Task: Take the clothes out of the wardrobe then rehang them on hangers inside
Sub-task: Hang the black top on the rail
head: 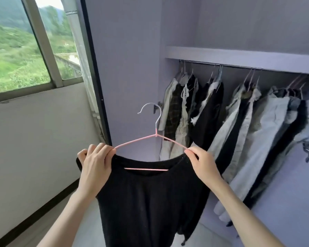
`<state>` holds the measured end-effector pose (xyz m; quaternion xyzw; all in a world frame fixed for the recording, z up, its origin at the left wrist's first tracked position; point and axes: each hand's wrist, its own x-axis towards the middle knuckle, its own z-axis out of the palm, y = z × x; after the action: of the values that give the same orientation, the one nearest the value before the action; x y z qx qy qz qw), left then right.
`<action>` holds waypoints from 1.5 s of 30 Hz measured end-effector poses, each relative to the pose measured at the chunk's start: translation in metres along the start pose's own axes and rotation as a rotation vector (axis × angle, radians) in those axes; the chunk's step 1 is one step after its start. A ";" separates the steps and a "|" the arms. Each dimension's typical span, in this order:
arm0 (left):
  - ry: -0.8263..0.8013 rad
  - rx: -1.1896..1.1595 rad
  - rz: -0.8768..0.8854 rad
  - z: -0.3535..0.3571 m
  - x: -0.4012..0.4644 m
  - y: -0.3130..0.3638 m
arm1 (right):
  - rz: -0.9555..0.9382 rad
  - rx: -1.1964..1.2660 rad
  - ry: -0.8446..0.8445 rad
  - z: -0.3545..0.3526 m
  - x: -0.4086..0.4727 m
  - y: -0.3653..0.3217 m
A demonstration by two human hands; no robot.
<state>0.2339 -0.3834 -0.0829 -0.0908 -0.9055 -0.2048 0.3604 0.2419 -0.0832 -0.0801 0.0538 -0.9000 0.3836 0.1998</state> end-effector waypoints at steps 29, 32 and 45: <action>-0.914 -0.368 -0.008 0.230 0.030 0.161 | 0.744 0.024 -0.056 -0.127 -0.029 0.132; -0.911 -0.385 0.015 0.243 0.037 0.174 | 0.698 0.087 -0.086 -0.137 -0.028 0.138; -0.895 -0.405 -0.004 0.283 0.069 0.195 | 0.491 0.258 0.098 -0.140 0.060 0.132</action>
<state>0.0707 -0.0829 -0.1619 -0.2366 -0.9136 -0.3183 -0.0893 0.1986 0.1128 -0.0569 -0.1596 -0.8190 0.5342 0.1356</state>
